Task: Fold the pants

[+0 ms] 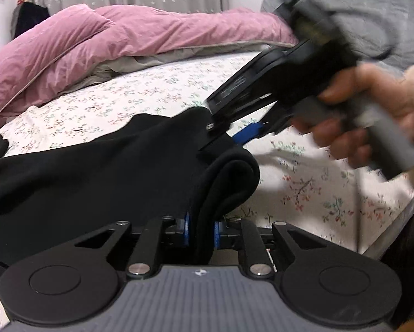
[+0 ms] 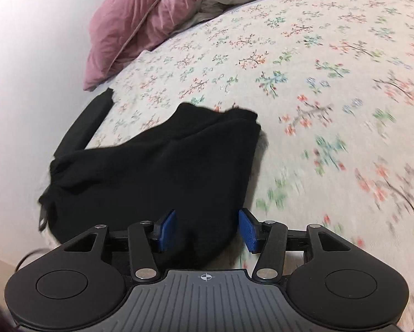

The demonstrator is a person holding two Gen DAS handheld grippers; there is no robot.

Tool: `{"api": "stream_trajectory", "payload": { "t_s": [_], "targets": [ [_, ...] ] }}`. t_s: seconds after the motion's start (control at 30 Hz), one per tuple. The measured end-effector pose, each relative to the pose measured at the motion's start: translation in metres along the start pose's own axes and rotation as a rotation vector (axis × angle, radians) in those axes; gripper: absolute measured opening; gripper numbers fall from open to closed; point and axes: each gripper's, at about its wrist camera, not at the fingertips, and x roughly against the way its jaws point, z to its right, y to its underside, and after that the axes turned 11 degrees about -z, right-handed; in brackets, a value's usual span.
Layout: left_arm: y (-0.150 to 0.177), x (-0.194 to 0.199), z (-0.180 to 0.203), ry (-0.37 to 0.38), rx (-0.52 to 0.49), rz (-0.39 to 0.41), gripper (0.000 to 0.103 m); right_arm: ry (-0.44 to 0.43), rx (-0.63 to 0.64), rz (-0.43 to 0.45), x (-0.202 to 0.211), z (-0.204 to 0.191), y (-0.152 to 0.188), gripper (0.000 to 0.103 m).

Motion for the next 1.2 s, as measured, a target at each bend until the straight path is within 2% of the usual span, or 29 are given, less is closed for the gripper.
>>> {"api": "stream_trajectory", "payload": {
  "t_s": [0.1,0.17,0.2,0.23,0.33,0.43,0.57,0.83,1.0,1.2],
  "targets": [
    [-0.001,0.003,0.000,-0.003,0.023,0.001,0.032,0.023,-0.002,0.033,-0.021,0.002,-0.020,0.050],
    [-0.002,0.001,0.003,-0.008,0.018,-0.009,0.032,0.020,-0.024,0.068,-0.029,0.004,-0.033,0.046],
    [-0.002,0.000,0.004,-0.013,0.015,-0.010,0.032,0.018,-0.038,0.083,-0.032,0.005,-0.039,0.038],
    [-0.003,-0.001,0.006,-0.018,0.011,-0.009,0.032,0.000,-0.052,0.087,-0.034,0.006,-0.043,0.022],
    [-0.007,0.001,0.009,-0.012,0.010,-0.002,0.032,-0.023,-0.104,0.101,-0.030,0.012,-0.049,0.013],
    [-0.015,0.004,0.014,0.024,0.015,0.005,0.032,-0.018,-0.115,0.133,-0.012,0.017,-0.045,0.012],
    [-0.027,0.011,0.031,0.138,0.030,0.020,0.031,-0.007,-0.150,0.168,0.023,0.039,-0.036,0.012],
    [-0.037,0.024,0.072,0.399,0.037,0.048,0.031,0.132,-0.242,0.227,0.119,0.088,0.007,0.012],
    [-0.031,0.035,0.062,0.438,0.097,0.072,0.032,0.178,-0.271,0.209,0.141,0.087,0.017,0.013],
    [-0.019,0.051,0.011,0.479,0.306,0.143,0.031,0.147,-0.217,0.241,0.135,0.034,-0.015,0.015]
  ]
}}
